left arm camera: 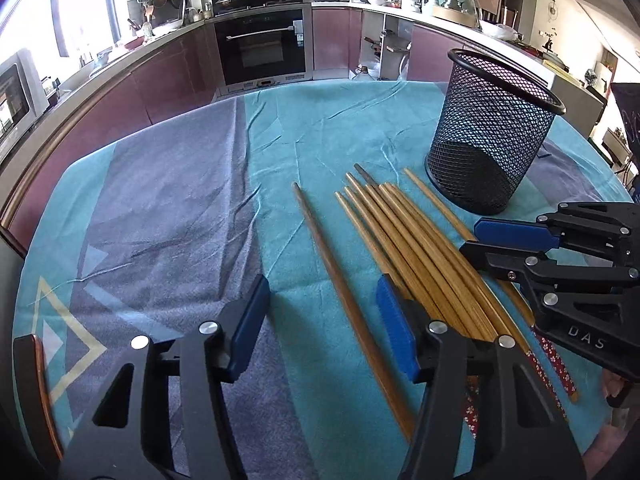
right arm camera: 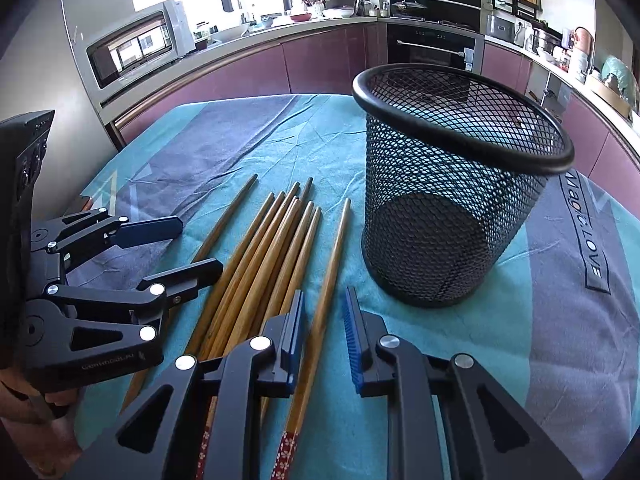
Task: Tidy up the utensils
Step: 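Lower the left gripper onto one wooden chopstick and close it while the right gripper grasps another, then lift the left gripper's chopstick upright into the mesh cup while the right gripper inserts its own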
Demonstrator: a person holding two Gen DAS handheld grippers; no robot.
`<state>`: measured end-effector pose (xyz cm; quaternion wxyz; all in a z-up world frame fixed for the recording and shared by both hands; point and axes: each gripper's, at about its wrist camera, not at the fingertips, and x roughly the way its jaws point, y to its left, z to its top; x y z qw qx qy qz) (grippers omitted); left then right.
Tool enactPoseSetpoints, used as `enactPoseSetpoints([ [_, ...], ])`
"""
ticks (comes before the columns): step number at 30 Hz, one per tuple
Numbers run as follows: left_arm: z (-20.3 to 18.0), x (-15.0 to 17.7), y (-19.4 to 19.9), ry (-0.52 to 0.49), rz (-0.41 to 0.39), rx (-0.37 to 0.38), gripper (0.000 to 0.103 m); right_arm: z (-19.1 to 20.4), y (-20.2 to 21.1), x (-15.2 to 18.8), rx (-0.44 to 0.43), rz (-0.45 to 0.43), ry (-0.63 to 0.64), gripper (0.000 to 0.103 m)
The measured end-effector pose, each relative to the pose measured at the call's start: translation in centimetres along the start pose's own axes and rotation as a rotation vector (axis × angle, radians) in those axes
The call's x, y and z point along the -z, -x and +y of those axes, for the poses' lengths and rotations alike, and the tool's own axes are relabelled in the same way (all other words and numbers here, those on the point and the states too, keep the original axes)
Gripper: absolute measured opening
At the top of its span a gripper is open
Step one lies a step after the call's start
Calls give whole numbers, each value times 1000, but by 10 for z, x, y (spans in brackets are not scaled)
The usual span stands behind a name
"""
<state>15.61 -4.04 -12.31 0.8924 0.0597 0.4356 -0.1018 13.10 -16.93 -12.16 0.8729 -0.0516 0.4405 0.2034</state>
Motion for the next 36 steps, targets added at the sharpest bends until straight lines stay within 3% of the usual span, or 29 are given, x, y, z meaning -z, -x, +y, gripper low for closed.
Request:
enactPoseSetpoints([
  [3,-3,-4,-2,0,-1,11,40,-2,0,-2,-22,0,-19,6],
  [8,-2,-8,-3,42,8,36,13,-6,5,3,-53,-16,-50,5],
  [18,4,-2,8,97,-16,84,10,-4,46,3,-108,-132,-21,5],
  [23,12,-3,34,116,-45,171,8,-4,77,-2,-133,-223,0,5],
  [32,26,-18,109,102,-211,308,8,-20,128,-15,-160,-373,-15,5],
  [36,30,-27,146,99,-312,336,8,-28,143,-22,-169,-420,-22,5],
])
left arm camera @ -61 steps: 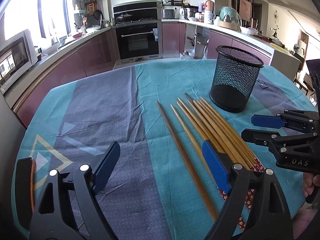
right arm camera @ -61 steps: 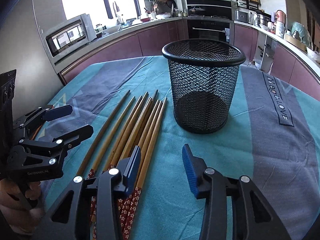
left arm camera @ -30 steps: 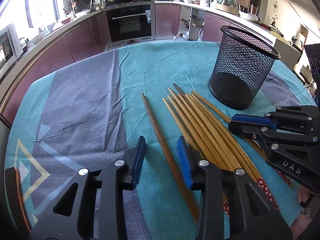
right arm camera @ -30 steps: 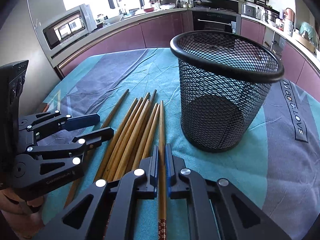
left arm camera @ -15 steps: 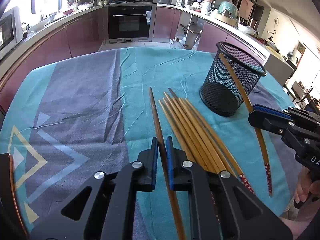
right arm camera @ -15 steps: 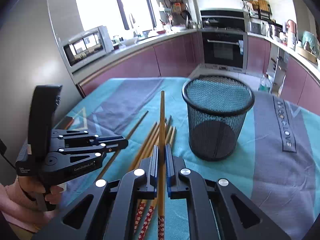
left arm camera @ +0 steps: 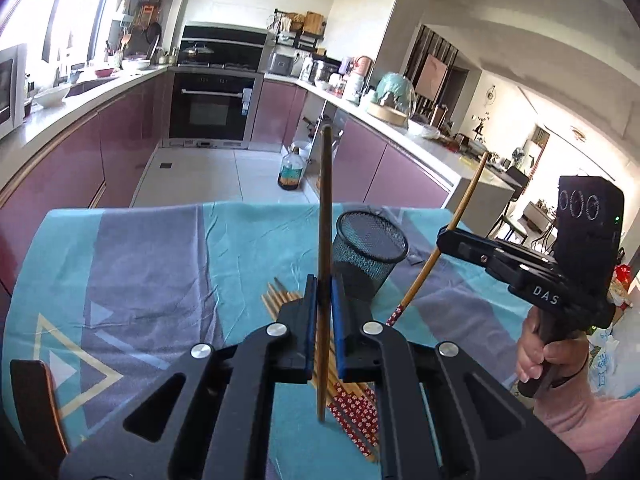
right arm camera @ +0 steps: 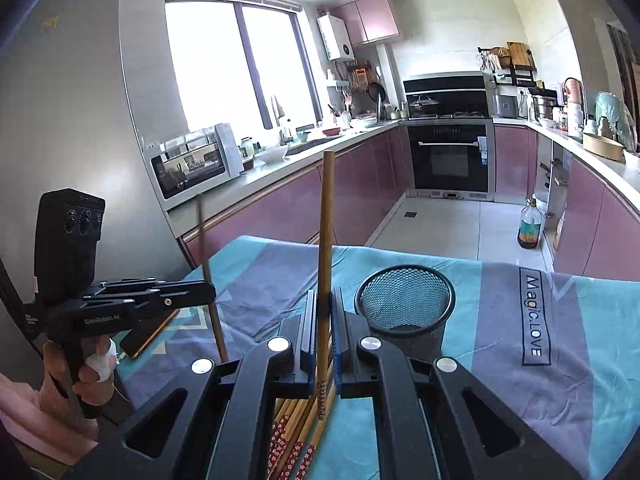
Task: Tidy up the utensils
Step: 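Lift the left gripper's chopstick upright into the mesh cup while the right gripper inserts its own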
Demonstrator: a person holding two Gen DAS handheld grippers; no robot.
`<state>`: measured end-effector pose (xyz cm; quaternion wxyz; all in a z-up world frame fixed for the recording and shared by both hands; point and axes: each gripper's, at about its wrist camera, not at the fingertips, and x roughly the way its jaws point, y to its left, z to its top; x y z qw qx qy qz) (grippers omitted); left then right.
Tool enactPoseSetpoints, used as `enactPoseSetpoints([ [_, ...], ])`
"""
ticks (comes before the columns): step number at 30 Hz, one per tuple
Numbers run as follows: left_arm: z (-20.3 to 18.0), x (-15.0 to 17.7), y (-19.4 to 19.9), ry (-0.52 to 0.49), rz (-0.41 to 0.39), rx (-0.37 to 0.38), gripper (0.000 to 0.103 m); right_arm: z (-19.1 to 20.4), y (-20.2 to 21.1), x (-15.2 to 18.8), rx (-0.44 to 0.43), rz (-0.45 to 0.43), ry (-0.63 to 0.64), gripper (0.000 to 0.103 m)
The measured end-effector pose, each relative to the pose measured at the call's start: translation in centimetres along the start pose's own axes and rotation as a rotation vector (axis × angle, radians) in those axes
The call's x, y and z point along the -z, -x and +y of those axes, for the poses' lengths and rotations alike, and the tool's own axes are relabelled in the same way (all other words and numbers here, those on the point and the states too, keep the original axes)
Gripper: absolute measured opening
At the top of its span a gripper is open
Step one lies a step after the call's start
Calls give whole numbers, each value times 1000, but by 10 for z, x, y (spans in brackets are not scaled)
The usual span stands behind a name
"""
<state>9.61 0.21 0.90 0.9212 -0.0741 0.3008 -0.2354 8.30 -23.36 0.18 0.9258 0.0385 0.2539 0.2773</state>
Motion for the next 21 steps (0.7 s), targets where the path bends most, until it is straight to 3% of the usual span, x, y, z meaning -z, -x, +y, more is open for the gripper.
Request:
enactPoseSetpoints([
  [4,-8,-25,25,1,-99,44,8,-4,8,-14,-1,-40,9,5],
  [9,-13,-60,36,21,-164,88,8,-5,15,-34,9,-87,31,5],
  [21,-50,-126,12,-16,-207,152,8,-24,16,-64,46,-140,53,5],
])
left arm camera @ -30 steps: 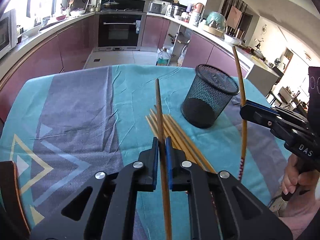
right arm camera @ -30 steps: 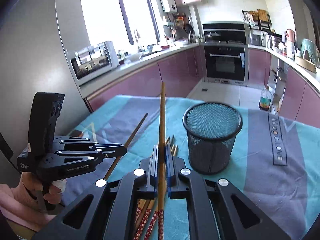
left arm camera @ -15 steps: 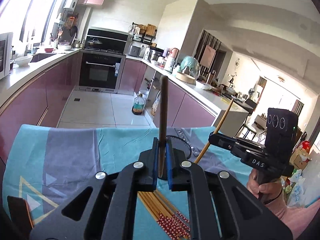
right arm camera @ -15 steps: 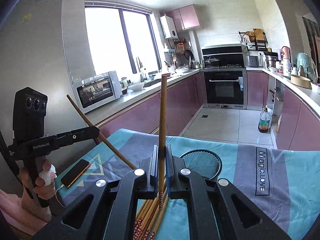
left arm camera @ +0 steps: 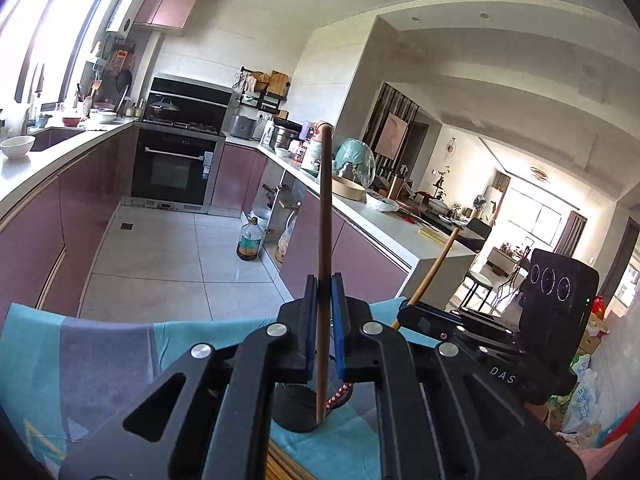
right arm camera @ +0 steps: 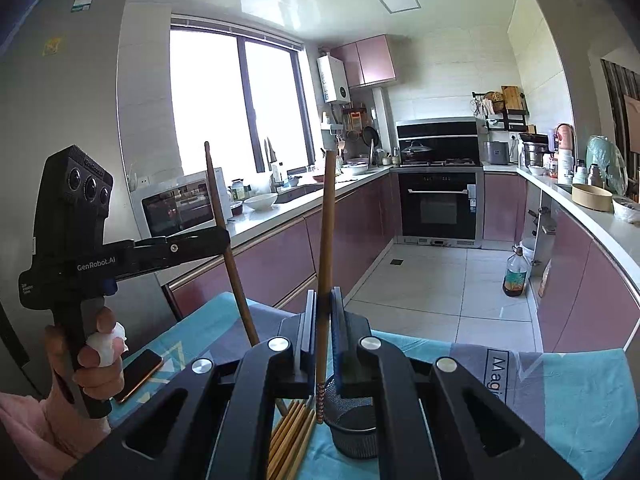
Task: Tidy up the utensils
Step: 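Lift the left gripper's chopstick upright into the mesh cup while the right gripper inserts its own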
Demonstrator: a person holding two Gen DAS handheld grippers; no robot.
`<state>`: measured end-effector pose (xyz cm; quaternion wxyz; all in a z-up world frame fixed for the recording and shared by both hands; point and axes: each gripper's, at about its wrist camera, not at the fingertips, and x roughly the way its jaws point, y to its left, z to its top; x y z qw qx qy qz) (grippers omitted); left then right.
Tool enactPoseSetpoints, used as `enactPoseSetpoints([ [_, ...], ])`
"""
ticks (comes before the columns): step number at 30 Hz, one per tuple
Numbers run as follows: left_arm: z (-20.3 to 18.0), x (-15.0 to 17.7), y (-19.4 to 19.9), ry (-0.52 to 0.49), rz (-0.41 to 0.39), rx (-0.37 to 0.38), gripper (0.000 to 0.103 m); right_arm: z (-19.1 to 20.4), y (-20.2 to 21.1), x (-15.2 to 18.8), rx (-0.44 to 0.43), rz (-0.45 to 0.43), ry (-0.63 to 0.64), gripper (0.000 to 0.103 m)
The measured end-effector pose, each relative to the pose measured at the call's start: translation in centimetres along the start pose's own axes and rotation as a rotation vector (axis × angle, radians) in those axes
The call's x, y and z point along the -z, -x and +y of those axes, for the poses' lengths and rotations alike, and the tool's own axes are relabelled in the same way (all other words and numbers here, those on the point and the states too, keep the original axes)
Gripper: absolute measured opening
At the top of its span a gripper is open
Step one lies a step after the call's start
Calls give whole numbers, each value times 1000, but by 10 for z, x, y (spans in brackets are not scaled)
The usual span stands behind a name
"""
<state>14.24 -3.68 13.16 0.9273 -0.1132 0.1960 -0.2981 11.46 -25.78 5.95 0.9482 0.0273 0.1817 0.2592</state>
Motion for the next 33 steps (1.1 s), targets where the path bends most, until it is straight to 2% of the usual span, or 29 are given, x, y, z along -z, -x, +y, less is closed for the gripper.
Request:
enactPoseSetpoints([
  [5,-12,-13,-24,-22,3,-21,8,-11,-5,-5,34,-13,4,5],
  [10,-15,-5,-58,-46,70,-34,8,-19,-15,-2,43,1,-10,5],
  [23,18,48,-139,-46,268,-66,8,-33,-74,36,68,249,-45,5],
  [33,40,56,-167,-44,304,-96,10,-38,-87,38,103,268,-89,7],
])
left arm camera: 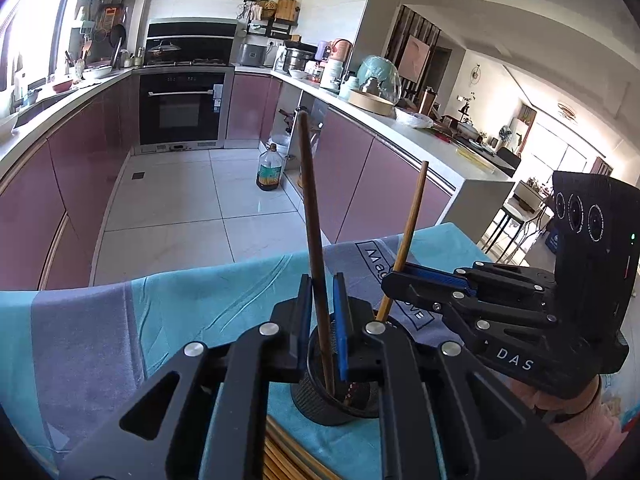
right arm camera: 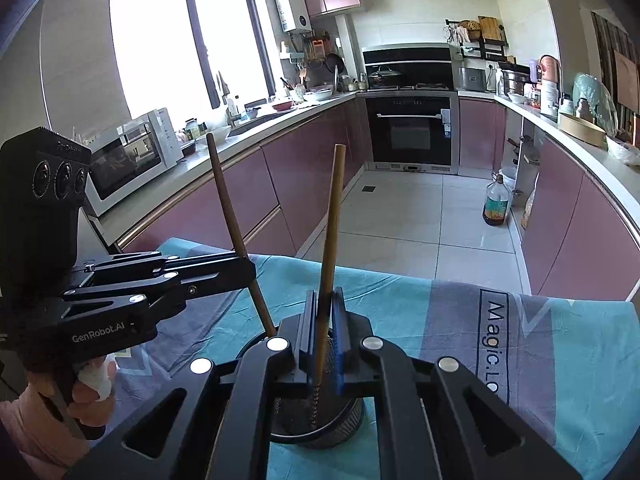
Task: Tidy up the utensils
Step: 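Lift the left gripper's chopstick upright into the mesh cup while the right gripper inserts its own, then open both grippers to release the chopsticks in the cup and withdraw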
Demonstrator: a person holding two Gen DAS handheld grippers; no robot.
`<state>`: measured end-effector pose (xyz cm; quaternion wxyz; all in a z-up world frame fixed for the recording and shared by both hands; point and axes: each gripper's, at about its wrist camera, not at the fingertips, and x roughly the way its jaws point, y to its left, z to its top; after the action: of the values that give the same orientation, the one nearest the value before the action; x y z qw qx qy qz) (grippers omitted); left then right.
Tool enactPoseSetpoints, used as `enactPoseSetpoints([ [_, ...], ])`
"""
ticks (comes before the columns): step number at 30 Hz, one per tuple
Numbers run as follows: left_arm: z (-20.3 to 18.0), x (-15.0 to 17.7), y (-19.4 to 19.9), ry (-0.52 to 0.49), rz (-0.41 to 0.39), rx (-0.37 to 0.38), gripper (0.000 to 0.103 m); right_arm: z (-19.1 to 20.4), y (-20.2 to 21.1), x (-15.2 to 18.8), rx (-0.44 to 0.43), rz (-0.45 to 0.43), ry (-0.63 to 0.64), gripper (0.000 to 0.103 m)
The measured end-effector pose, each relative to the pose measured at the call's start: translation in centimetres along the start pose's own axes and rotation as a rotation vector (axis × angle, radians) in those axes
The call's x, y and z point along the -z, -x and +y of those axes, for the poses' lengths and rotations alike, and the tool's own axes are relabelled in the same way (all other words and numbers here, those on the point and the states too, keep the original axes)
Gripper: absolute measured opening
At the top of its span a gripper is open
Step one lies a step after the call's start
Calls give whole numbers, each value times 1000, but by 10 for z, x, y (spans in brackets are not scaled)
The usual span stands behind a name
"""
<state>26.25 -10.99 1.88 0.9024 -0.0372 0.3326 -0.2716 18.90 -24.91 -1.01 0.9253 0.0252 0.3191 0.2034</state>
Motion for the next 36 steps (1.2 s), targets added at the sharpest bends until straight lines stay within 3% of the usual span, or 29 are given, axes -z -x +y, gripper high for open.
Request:
enactPoseSetpoints([
  [6,3,3,-2,7,-4,-9,15,-3,2,-1,8,-33,-30,13],
  [13,10,16,18,12,-52,-57,37,-4,15,5,7,-62,-34,20],
  [17,14,29,38,1,-85,-94,50,7,35,13,-40,-93,-5,25],
  [22,24,53,59,7,-83,-126,54,31,60,32,-133,-106,68,36],
  [26,35,82,65,9,-32,-145,57,47,56,55,-186,-38,101,37],
  [36,43,167,40,51,160,-143,57,49,-2,110,-166,194,33,37],
])
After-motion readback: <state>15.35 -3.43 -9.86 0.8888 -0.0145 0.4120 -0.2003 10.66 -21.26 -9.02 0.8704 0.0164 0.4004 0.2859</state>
